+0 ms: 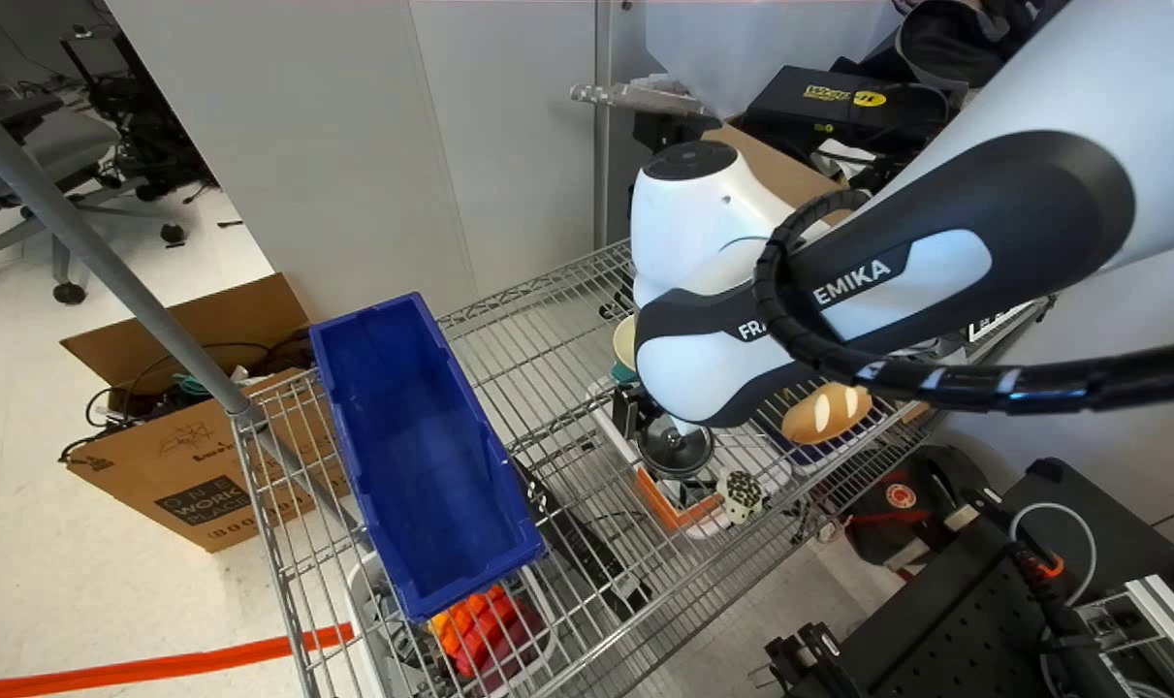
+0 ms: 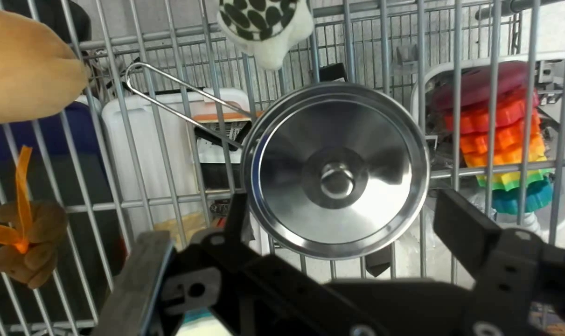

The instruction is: Open the silver pot

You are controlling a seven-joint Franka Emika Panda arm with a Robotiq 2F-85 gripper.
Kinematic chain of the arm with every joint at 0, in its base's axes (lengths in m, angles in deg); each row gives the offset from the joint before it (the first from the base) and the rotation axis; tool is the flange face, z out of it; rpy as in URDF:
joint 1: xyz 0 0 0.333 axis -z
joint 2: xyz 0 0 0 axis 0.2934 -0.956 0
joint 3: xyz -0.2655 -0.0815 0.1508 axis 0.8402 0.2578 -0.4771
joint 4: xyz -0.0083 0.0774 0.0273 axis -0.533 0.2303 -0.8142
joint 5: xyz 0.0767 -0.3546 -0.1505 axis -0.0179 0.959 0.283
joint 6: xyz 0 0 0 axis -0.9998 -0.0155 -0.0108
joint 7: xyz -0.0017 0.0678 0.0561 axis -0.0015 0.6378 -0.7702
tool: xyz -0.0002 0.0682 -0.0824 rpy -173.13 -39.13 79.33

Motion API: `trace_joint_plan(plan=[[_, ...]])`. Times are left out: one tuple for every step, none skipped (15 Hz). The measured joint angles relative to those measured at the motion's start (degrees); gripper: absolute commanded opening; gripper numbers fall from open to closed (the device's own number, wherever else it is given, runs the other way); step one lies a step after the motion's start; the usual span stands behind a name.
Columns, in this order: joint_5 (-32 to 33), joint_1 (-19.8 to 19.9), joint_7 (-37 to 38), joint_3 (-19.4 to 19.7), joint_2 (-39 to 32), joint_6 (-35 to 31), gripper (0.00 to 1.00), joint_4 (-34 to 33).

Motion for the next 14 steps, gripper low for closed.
trace_joint_plan(plan=[[0.00,-0.03,0.06,0.06,-0.35,0.17,0.96,-0.40],[0.00,-0.04,0.12,0.09,-0.67,0.32,0.81,-0.74],[0.00,-0.04,0.16,0.14,-0.98,0.49,0.71,-1.07],[0.00,-0.05,0.23,0.20,-1.24,0.63,0.69,-1.31],[0.00,-0.09,0.34,0.29,-1.41,0.78,0.62,-1.44],[0.00,-0.12,0.50,0.40,-1.57,0.93,0.52,-1.58],[0.00,-0.18,0.69,0.50,-1.76,1.07,0.45,-1.74],[0.00,-0.24,0.87,0.57,-1.98,1.17,0.37,-1.92],[0.00,-0.28,1.07,0.59,-2.15,1.20,0.30,-2.00],[0.00,-0.33,1.25,0.60,-2.21,1.20,0.21,-2.01],[0.00,-0.42,1.47,0.60,-2.21,1.22,0.15,-2.05],[-0.01,-0.56,1.72,0.60,-2.21,1.29,0.08,-2.19],[-0.03,-0.70,2.03,0.61,-2.21,1.39,0.01,-2.34],[-0.03,-0.85,2.44,0.66,-2.21,1.54,0.01,-2.50]])
